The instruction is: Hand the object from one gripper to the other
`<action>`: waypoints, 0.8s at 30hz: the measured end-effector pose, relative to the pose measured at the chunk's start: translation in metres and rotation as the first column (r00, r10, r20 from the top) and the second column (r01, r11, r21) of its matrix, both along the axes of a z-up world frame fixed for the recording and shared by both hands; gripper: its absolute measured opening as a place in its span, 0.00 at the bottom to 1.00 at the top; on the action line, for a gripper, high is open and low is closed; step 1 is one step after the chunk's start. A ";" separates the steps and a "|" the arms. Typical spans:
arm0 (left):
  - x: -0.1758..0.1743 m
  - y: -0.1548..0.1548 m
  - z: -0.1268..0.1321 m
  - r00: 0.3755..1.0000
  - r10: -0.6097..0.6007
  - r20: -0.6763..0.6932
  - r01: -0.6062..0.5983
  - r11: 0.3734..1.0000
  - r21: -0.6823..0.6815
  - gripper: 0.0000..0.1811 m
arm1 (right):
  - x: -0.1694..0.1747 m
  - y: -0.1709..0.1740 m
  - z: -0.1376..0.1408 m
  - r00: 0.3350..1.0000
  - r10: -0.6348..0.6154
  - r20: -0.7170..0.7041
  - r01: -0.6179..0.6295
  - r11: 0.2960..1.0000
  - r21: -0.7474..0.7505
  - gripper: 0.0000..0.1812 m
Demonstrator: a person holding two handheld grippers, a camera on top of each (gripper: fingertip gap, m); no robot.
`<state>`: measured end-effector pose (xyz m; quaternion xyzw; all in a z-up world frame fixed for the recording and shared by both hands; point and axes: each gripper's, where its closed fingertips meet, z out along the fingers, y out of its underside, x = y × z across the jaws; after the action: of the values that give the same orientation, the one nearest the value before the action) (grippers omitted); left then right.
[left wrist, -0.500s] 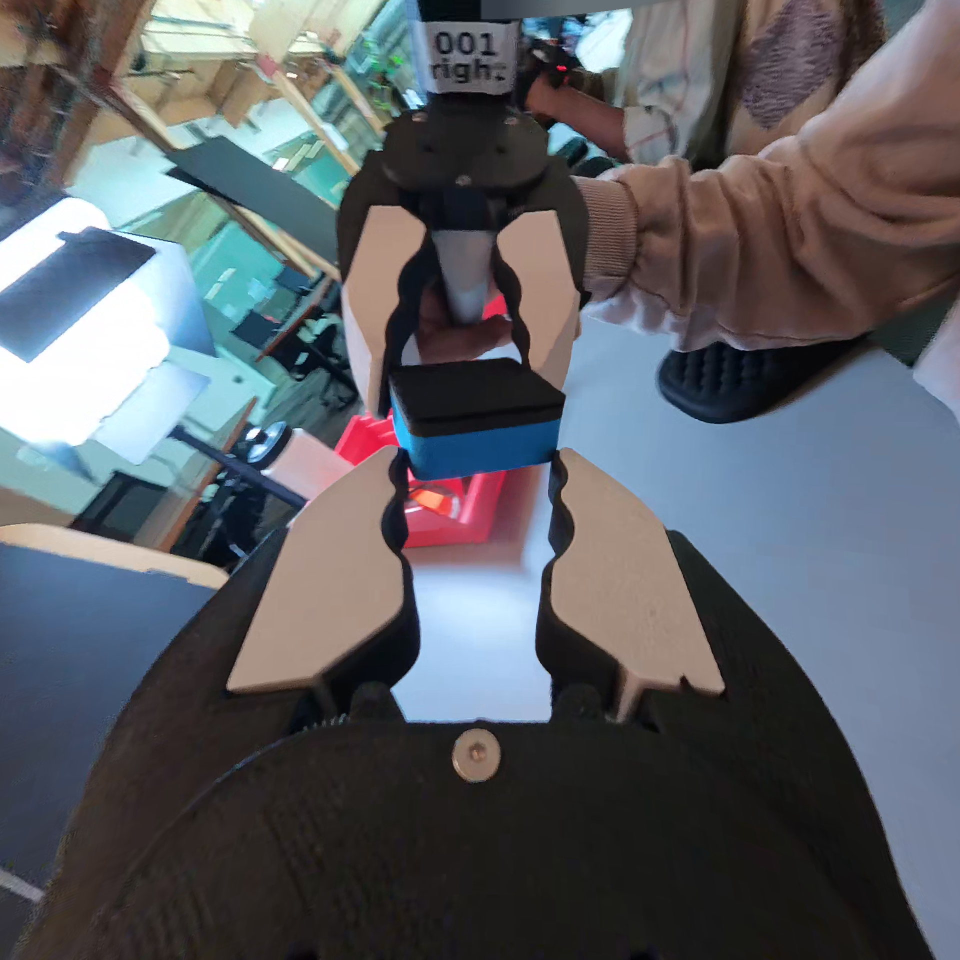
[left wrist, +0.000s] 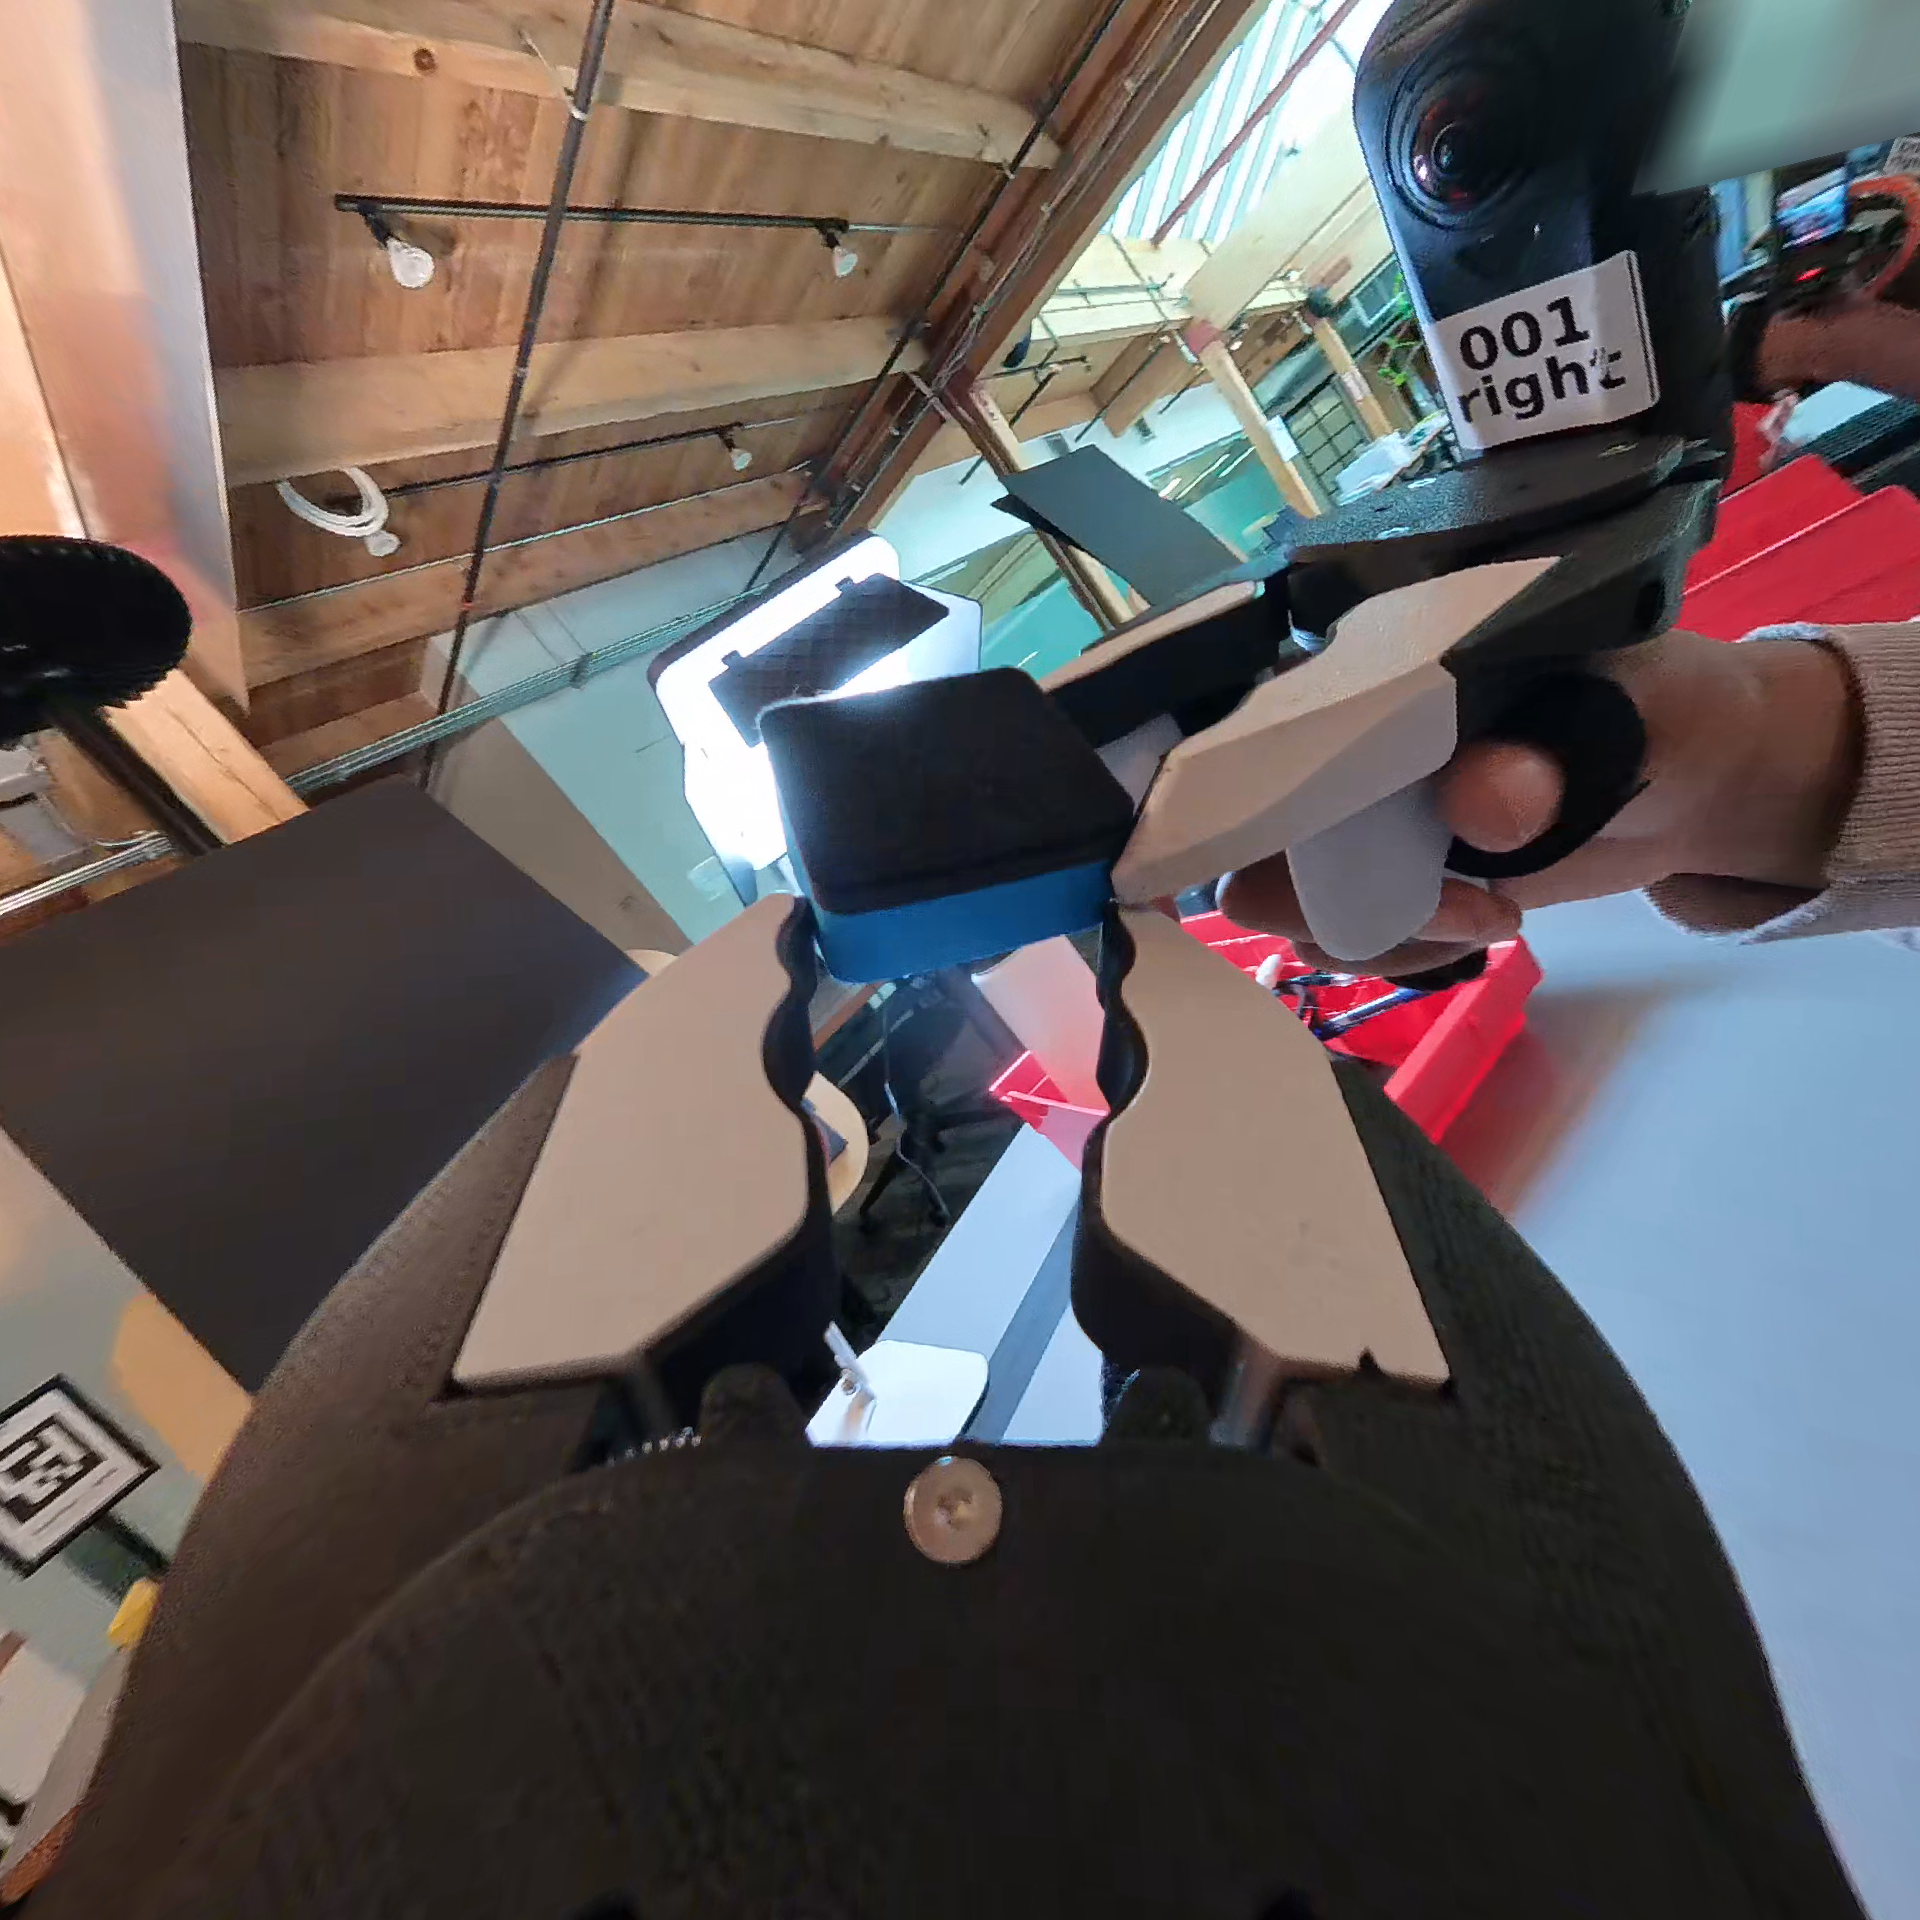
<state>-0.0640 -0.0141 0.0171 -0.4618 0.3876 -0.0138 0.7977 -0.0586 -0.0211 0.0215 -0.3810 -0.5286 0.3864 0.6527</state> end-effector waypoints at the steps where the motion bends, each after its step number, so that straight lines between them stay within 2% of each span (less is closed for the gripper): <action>1: 0.001 -0.001 -0.001 1.000 -0.028 -0.003 0.028 1.000 -0.014 0.29 | 0.002 -0.001 0.001 1.000 0.003 0.009 -0.003 1.000 0.010 0.28; 4: 0.008 -0.012 -0.009 0.982 -0.173 -0.068 0.167 0.981 -0.095 0.30 | 0.010 -0.010 0.002 0.994 0.093 0.061 -0.093 0.996 -0.004 0.28; 7: 0.009 -0.029 -0.007 0.946 -0.319 -0.058 0.307 0.939 -0.156 0.35 | 0.020 -0.016 -0.008 0.973 0.156 0.171 -0.165 0.985 0.040 0.28; 8: 0.010 -0.034 -0.007 0.934 -0.351 -0.066 0.337 0.927 -0.163 0.36 | 0.023 -0.023 -0.013 0.954 0.219 0.204 -0.229 0.973 0.026 0.27; 10: 0.014 -0.038 -0.014 0.923 -0.363 -0.125 0.342 0.926 -0.163 0.37 | 0.026 -0.036 -0.021 0.910 0.338 0.240 -0.336 0.941 -0.051 0.28; 12: 0.022 -0.041 -0.023 0.911 -0.375 -0.175 0.345 0.922 -0.177 0.36 | 0.023 -0.039 -0.032 0.883 0.376 0.281 -0.367 0.926 -0.084 0.28; 14: 0.023 -0.041 -0.024 0.911 -0.367 -0.186 0.338 0.926 -0.169 0.32 | 0.021 -0.038 -0.033 0.880 0.396 0.263 -0.382 0.918 -0.104 0.28; 16: 0.017 -0.032 -0.021 0.934 -0.315 -0.166 0.283 0.940 -0.191 0.32 | 0.019 -0.027 -0.027 0.913 0.339 0.225 -0.327 0.941 -0.091 0.28; 19: 0.002 -0.015 -0.009 0.977 -0.196 -0.085 0.178 0.967 -0.184 0.32 | 0.018 -0.007 -0.012 0.977 0.171 0.127 -0.178 0.983 0.043 0.28; 24: -0.010 0.002 0.001 0.998 -0.065 0.026 0.068 0.978 -0.199 0.32 | 0.010 -0.002 0.000 0.997 0.061 0.049 -0.064 0.997 0.046 0.31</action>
<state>-0.0740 -0.0121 0.0177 -0.5261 0.3917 -0.0837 0.7501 -0.0482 -0.0229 0.0210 -0.3578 -0.5648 0.3847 0.6364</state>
